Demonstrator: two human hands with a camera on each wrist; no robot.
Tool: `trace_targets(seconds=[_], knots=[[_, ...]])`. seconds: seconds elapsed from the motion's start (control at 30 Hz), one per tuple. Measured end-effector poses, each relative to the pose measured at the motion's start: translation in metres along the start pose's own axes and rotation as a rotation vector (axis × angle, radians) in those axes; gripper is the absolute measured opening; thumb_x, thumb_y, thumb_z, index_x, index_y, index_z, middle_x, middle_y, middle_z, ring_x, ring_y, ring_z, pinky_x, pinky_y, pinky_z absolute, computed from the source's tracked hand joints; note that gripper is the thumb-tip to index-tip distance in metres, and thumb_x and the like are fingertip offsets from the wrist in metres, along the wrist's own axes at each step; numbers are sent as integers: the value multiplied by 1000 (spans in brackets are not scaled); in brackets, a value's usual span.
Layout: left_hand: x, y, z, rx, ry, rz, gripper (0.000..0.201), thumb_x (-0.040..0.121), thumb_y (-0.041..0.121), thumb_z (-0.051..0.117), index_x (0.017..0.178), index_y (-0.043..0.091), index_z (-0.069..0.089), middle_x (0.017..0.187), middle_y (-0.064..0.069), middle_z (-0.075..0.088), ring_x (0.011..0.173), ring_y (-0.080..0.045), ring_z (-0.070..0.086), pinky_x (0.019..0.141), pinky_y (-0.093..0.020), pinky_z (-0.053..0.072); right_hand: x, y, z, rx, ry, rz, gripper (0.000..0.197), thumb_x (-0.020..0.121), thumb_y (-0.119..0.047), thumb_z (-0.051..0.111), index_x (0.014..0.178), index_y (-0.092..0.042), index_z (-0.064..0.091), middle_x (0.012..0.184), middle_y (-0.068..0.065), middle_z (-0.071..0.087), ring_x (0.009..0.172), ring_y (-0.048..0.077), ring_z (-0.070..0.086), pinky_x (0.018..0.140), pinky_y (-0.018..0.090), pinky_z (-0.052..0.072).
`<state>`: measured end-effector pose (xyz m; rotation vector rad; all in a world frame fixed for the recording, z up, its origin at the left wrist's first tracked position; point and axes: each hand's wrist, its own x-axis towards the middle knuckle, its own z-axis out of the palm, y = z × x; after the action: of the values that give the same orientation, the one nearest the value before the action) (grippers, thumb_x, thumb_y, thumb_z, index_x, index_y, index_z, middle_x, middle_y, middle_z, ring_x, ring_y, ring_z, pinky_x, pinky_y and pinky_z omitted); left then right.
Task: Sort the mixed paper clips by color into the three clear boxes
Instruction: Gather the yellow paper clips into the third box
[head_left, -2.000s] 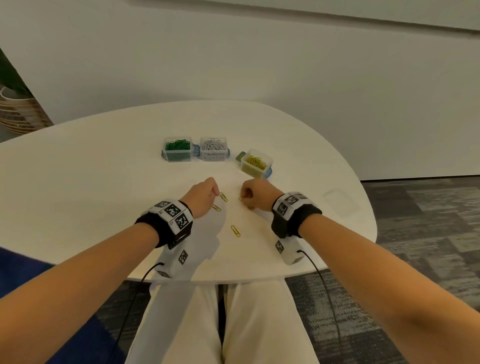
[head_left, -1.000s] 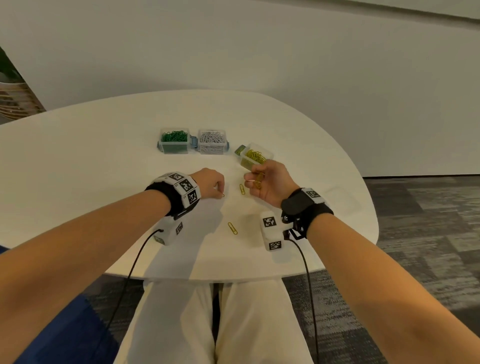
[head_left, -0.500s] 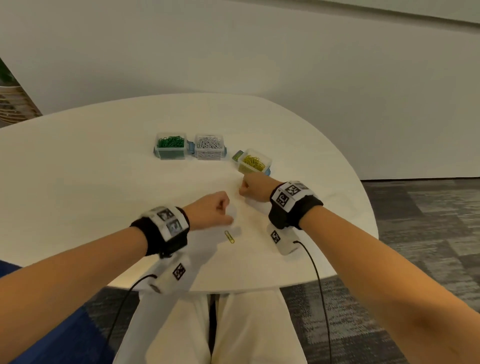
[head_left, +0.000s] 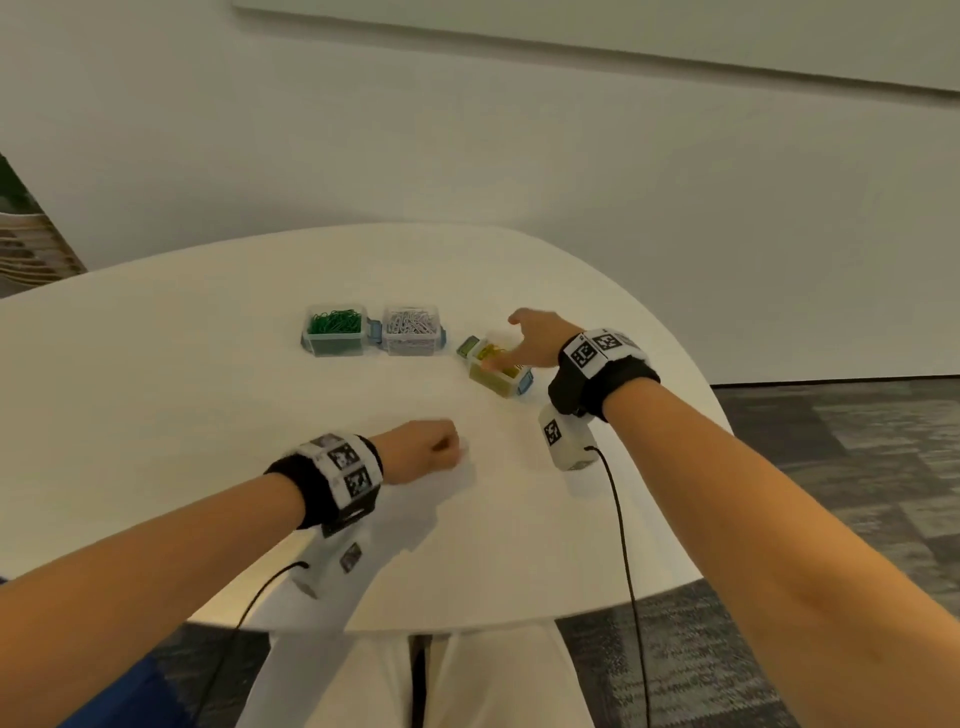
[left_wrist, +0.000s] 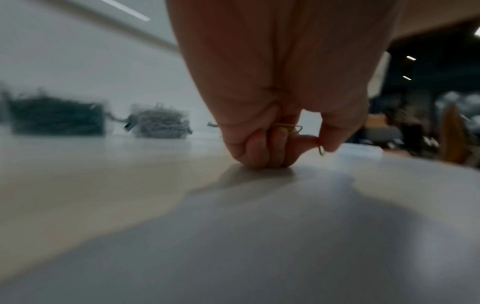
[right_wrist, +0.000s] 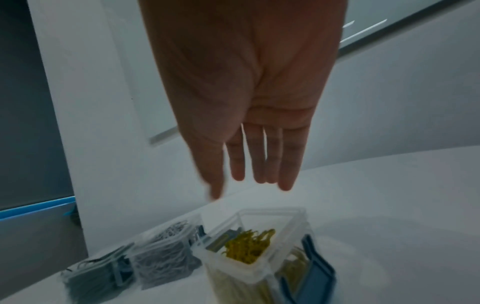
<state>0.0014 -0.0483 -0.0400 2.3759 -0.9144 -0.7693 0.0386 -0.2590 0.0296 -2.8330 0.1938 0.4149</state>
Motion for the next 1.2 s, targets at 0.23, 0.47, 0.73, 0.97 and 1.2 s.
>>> trace_targets(seconds=[0.23,0.47,0.73,0.97,1.2], knots=[[16,26,-44,-387,329,-53,13,93,16,51,82,18,45,75,2,45,65,-13,41,62,-24,36,-27,-5,44,125,-68,-122,84,75,-41,77,143,-14,35,131,5,53,116,23,52,94,30,41],[0,36,-37,71,224,21,19,85,11,62,103,12,54,103,-1,58,92,-19,57,82,-31,48,-53,-20,71,202,-80,-212,76,68,-41,83,130,-15,48,122,1,58,101,17,53,81,24,38],[-40,-18,-56,-116,323,-214,15,84,4,60,90,18,62,96,-6,60,87,-24,60,80,-35,53,-73,-31,80,213,-138,-268,84,74,-33,80,144,-18,37,131,1,53,115,18,51,95,25,38],[-42,-33,-28,-261,327,-231,18,78,6,74,93,12,65,85,-8,66,72,-21,62,76,-35,57,-77,-41,78,193,-162,-266,83,74,-32,80,143,-18,37,130,0,54,115,18,51,93,25,38],[-43,-45,-18,-541,300,-257,21,78,-5,69,83,15,63,83,-9,66,79,-20,64,74,-24,56,-81,-44,78,192,-172,-266,82,76,-29,79,144,-17,36,132,0,52,117,18,50,94,24,36]])
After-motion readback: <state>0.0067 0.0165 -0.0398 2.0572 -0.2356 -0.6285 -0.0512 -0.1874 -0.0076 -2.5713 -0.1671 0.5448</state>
